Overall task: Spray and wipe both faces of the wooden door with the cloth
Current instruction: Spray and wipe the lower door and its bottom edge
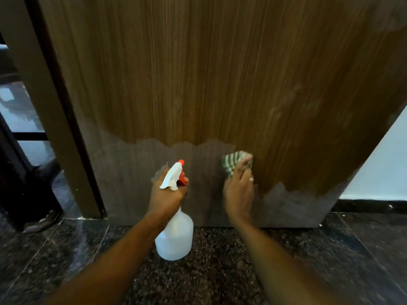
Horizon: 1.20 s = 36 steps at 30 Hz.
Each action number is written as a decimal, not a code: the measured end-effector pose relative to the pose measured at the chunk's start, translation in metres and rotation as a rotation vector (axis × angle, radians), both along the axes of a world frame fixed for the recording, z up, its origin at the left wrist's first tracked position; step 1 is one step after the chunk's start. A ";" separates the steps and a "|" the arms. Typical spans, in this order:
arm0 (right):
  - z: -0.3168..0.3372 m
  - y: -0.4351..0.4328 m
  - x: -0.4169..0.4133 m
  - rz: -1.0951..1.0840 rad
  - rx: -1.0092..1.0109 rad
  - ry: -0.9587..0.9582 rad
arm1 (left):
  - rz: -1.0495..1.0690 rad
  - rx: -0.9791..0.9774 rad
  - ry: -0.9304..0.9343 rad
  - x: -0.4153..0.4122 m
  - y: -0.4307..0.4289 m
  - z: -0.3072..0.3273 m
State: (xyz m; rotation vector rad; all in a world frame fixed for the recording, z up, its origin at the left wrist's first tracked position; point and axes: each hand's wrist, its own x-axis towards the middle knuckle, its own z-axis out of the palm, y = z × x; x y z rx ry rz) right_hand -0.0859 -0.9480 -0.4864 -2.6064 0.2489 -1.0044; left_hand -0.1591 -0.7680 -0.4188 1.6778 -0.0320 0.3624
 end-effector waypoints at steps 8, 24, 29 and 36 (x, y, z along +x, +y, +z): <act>0.019 -0.013 0.004 -0.130 0.361 -0.140 | -0.026 0.046 -0.001 0.000 -0.006 -0.004; 0.035 0.078 0.002 -0.041 0.263 -0.151 | 0.066 0.059 0.055 -0.019 0.063 -0.020; 0.039 0.110 0.007 0.030 -0.033 -0.145 | 0.088 0.036 0.050 -0.016 0.088 -0.026; -0.024 0.084 -0.008 0.047 -0.095 -0.068 | 0.077 0.029 0.074 -0.013 0.100 -0.036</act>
